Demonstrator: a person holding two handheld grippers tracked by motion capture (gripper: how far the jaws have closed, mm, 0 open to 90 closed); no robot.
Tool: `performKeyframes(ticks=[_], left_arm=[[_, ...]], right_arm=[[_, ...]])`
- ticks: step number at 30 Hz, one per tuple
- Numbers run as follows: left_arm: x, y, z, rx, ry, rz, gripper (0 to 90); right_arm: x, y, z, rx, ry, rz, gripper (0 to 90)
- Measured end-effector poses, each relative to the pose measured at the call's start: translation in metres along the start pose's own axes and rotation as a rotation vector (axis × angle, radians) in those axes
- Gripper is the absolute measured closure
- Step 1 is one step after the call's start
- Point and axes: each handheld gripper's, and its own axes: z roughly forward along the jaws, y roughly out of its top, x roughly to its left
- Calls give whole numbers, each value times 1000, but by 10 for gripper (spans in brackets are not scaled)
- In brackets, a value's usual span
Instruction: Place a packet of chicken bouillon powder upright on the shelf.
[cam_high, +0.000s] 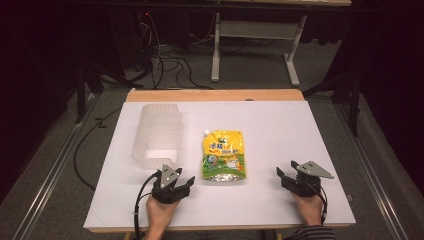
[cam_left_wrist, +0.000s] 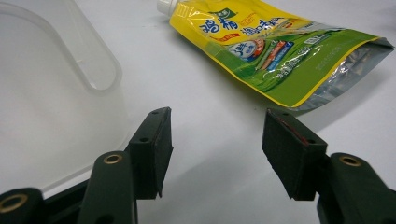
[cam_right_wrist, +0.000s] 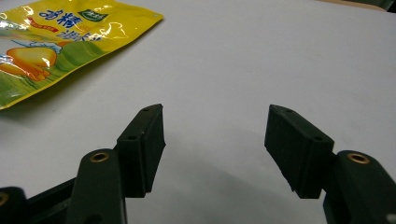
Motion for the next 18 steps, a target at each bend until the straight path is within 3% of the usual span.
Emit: performKeyframes(ticks=[1,5,12,18], left_arm=[[-2,0,0,20,3,-14,427],[-2,0,1,29,4,-9,425],[-3,0,0,10,15,25,431],[-3,0,-1,5,11,23,423]], right_arm=[[0,0,0,0,-2,-2,376],[1,0,0,-2,-3,-1,370],[0,0,0,1,-5,-2,364],[0,0,0,2,-8,-1,359]])
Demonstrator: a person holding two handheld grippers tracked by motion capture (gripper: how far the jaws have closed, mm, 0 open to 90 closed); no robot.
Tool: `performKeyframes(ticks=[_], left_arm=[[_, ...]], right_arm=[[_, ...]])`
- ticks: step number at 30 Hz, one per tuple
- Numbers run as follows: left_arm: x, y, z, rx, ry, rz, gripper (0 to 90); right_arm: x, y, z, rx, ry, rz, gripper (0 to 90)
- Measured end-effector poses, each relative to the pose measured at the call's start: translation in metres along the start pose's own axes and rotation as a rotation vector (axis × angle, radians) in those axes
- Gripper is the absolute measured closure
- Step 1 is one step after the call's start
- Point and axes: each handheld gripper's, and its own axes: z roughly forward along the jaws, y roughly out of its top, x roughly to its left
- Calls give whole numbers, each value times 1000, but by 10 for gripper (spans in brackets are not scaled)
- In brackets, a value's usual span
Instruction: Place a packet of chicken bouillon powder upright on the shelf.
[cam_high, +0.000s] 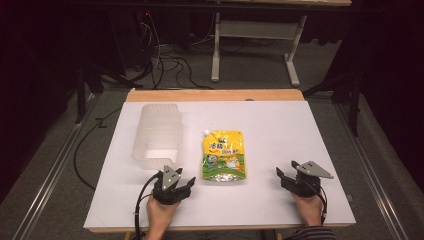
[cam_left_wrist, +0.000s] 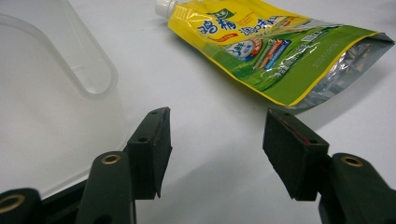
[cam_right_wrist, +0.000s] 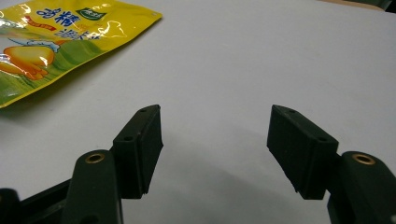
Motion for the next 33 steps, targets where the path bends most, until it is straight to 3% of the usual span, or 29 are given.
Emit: performKeyframes(ticks=[10,12,17,22,33], left_arm=[[-2,-1,-4,-44,6,8,408],[-3,0,-4,-46,-1,21,407],[-13,2,-2,-62,55,55,379],[-20,5,1,-62,43,77,376],[-25,22,1,-78,25,43,348]], right_arm=[[1,0,1,8,-4,-5,359],[1,0,1,7,-5,-6,359],[1,0,1,10,-7,-12,359],[1,0,1,10,-9,-10,359],[2,0,1,8,-11,-14,357]])
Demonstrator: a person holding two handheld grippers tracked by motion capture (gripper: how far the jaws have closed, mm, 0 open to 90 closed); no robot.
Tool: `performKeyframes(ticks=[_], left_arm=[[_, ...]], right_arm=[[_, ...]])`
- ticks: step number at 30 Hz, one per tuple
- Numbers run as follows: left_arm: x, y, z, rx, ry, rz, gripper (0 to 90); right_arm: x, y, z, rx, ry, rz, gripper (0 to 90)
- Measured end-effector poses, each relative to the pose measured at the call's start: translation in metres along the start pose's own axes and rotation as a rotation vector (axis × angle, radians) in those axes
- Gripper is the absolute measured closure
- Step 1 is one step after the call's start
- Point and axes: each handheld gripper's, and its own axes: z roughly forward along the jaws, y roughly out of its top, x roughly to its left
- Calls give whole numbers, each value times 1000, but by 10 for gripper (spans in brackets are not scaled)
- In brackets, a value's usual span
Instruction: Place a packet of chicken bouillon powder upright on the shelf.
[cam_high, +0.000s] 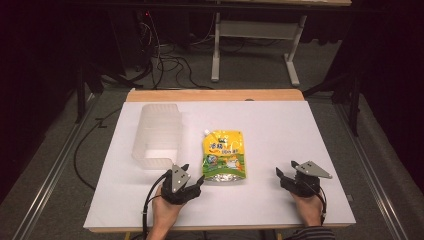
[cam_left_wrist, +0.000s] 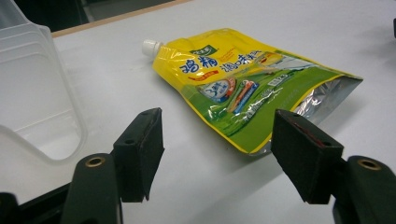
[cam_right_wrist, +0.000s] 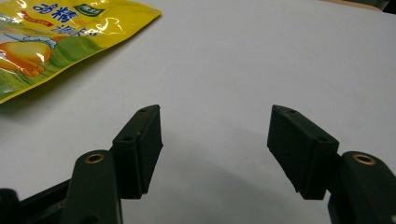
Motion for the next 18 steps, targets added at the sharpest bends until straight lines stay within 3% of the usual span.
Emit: performKeyframes(ticks=[3,11,18], left_arm=[[0,6,2,6,-7,-21,326],[-3,23,9,18,-19,-30,287],[1,36,21,49,-56,-92,286]], right_arm=[[0,0,0,1,0,0,357],[0,0,0,-3,2,-3,354],[0,0,0,-6,0,4,354]])
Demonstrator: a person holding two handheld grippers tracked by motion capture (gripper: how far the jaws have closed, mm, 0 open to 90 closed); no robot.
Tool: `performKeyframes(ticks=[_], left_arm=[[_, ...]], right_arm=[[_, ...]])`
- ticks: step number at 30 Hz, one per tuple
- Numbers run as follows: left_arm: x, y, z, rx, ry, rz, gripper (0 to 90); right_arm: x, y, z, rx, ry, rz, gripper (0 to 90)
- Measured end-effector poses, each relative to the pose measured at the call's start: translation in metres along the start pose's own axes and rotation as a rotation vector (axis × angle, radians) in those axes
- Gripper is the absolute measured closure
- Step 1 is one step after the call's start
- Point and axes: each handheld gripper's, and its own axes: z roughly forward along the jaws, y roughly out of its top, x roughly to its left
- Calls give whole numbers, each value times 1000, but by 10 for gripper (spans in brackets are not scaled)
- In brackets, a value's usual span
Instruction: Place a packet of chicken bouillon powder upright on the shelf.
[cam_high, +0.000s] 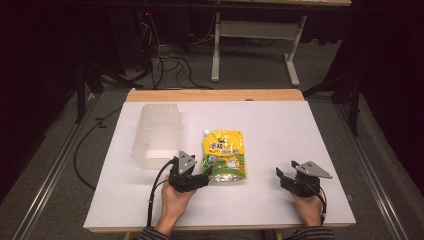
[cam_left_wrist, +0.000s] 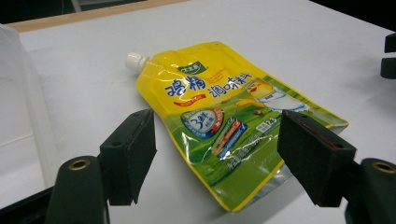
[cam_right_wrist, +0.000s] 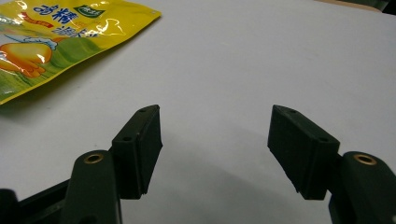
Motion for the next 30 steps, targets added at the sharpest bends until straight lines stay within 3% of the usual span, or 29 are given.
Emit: performKeyframes(ticks=[16,30], left_arm=[[7,26,40,105,-15,-79,196],[17,30,88,223,54,-157,174]], right_arm=[[0,0,0,0,1,0,353],[0,0,0,0,1,0,349]])
